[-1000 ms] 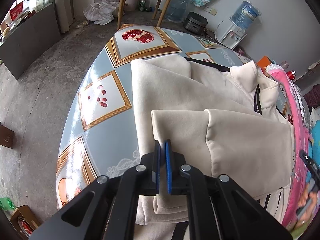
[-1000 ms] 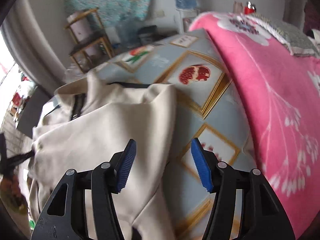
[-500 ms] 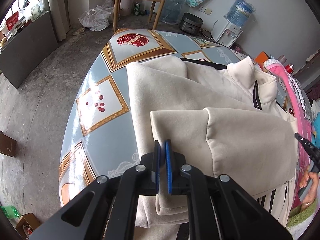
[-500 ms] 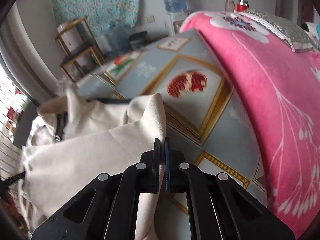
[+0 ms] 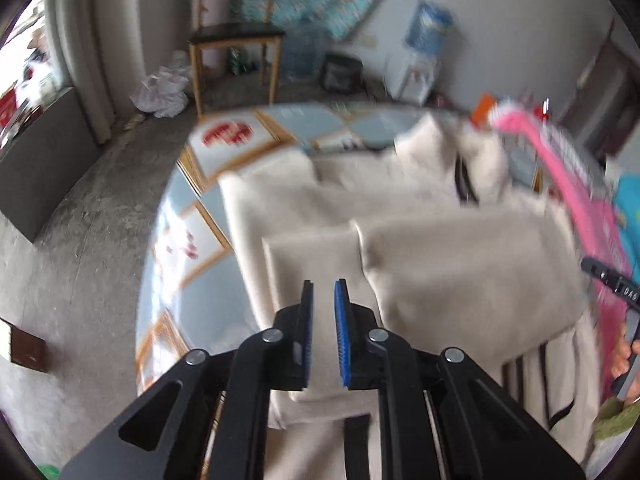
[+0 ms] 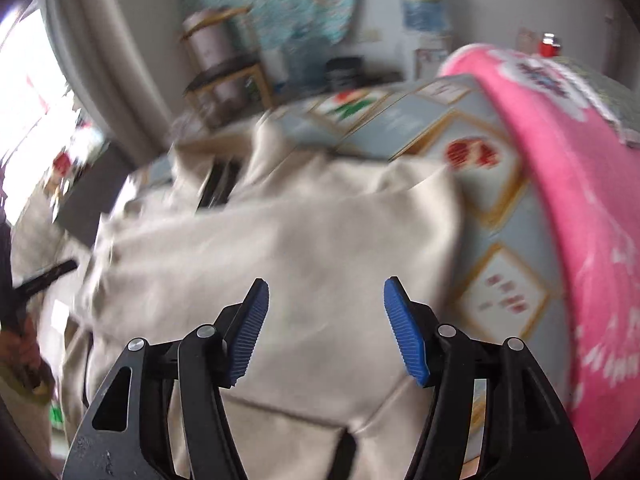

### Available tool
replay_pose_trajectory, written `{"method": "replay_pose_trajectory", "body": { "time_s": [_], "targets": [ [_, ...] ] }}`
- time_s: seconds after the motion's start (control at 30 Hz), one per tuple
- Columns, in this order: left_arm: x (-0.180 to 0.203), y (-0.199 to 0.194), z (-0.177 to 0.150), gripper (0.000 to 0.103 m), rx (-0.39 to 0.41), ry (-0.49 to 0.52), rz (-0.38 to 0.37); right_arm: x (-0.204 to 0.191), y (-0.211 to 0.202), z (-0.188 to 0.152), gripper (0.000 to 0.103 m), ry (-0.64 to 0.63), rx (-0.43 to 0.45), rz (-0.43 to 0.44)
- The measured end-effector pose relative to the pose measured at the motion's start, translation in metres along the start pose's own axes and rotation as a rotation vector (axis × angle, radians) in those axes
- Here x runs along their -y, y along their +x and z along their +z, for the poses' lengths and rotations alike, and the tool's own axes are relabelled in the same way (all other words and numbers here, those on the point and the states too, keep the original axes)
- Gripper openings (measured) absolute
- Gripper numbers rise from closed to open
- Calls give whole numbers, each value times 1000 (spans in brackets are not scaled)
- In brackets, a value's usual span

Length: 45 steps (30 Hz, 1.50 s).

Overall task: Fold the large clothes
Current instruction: 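Open the left gripper and withdraw both tools from the jacket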

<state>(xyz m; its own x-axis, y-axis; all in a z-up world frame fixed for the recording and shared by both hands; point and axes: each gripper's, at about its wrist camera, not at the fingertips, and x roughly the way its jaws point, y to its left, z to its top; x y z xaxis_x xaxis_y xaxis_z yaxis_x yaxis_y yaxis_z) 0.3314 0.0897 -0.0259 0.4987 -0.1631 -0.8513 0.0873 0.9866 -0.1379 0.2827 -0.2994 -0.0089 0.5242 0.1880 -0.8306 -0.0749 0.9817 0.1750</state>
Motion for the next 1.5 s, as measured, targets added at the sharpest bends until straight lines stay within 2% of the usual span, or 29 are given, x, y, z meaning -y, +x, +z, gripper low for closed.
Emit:
{"method": "replay_pose_trajectory", "body": {
  "time_s": [0.07, 0.13, 0.2, 0.27, 0.33, 0.4, 0.5, 0.6, 0.8, 0.93, 1.1, 1.27, 1.33, 1.4, 1.5],
  "targets": [
    [10, 22, -10, 12, -75, 35, 42, -19, 19, -14, 59, -85, -65, -57],
    [13, 23, -17, 13, -40, 34, 63, -26, 30, -23, 61, -124, -84, -101],
    [12, 15, -20, 13, -37, 16, 65, -26, 24, -23, 61, -100, -92, -112],
    [7, -5, -24, 13, -11, -3, 54, -25, 7, -23, 62, -60, -91, -112],
    [0, -37, -34, 14, 40, -10, 52, -29, -20, -30, 67, -46, -59, -87],
    [-6, -66, -50, 20, 80, -12, 52, -30, -49, -43, 80, -35, -26, -46],
    [-22, -99, -89, 27, 104, -20, 66, -31, -90, -84, 84, -4, -2, -8],
    [-39, -121, -135, 29, 95, -60, 69, -22, -111, -122, 84, 46, -17, -29],
    [-57, -138, -219, 31, 67, -146, 9, 5, -148, -205, 84, 244, -39, -53],
    [-58, -135, -256, 31, 54, -206, -74, 15, -160, -242, 84, 350, -27, -45],
    [-45, -125, -274, 31, 36, -212, -154, 19, -156, -267, 84, 385, -63, -67],
    [-40, -121, -279, 31, 47, -211, -156, 19, -159, -276, 84, 392, -59, -62],
    [-45, -121, -280, 31, 56, -246, -178, 21, -159, -277, 80, 403, -58, -54],
    [-48, -120, -281, 31, 70, -269, -205, 21, -159, -278, 73, 407, -57, -36],
    [-52, -119, -280, 31, 91, -286, -211, 20, -157, -278, 65, 405, -63, -13]
  ]
}}
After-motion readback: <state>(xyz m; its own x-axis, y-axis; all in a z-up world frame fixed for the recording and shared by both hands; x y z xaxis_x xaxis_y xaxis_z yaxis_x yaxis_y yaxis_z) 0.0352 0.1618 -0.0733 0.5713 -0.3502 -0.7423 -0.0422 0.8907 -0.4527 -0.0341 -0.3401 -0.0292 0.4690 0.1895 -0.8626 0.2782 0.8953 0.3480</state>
